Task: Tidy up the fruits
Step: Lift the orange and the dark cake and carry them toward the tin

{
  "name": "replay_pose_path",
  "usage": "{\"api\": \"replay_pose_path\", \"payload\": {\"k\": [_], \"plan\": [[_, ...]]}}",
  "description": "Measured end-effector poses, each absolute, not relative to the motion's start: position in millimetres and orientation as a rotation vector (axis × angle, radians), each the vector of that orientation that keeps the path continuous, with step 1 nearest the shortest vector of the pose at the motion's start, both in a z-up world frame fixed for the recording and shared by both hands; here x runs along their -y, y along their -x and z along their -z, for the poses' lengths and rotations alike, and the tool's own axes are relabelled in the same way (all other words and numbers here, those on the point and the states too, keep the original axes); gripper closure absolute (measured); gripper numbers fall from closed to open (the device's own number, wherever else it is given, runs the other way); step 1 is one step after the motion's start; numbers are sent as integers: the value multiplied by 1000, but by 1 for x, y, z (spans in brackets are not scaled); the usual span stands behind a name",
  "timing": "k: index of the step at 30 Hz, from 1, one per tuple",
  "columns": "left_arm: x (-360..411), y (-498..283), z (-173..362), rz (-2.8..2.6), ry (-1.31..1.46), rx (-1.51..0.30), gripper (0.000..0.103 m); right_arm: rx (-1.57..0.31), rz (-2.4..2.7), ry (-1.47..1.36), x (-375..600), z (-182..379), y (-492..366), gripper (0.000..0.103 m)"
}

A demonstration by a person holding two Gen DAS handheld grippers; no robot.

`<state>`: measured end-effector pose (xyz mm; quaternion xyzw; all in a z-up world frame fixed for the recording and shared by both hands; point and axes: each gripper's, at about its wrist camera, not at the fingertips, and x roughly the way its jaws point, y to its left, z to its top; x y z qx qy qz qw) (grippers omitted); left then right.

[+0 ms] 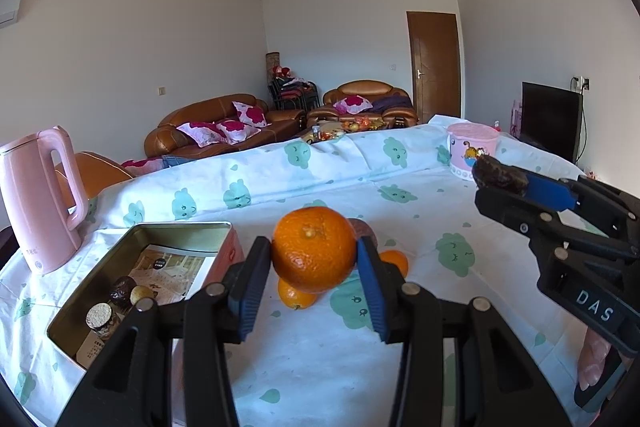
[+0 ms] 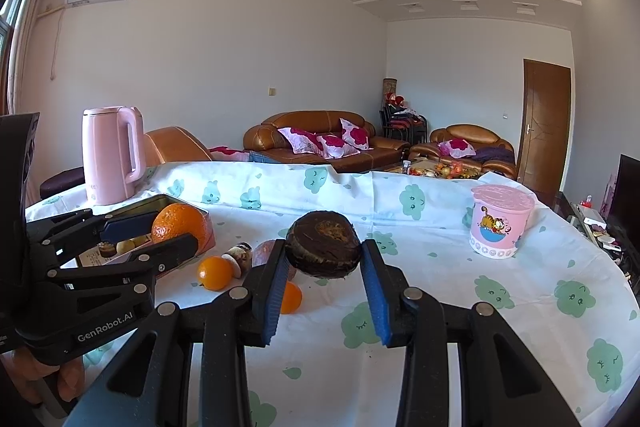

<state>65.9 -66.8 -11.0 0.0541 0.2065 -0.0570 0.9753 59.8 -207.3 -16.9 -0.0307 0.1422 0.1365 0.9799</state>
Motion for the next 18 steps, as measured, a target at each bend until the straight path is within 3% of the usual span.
{"api": "replay_pose_path", "payload": {"k": [18], "plan": [[12, -71, 13, -13, -40, -502, 57, -368, -424, 120, 159, 2, -74, 64]]}}
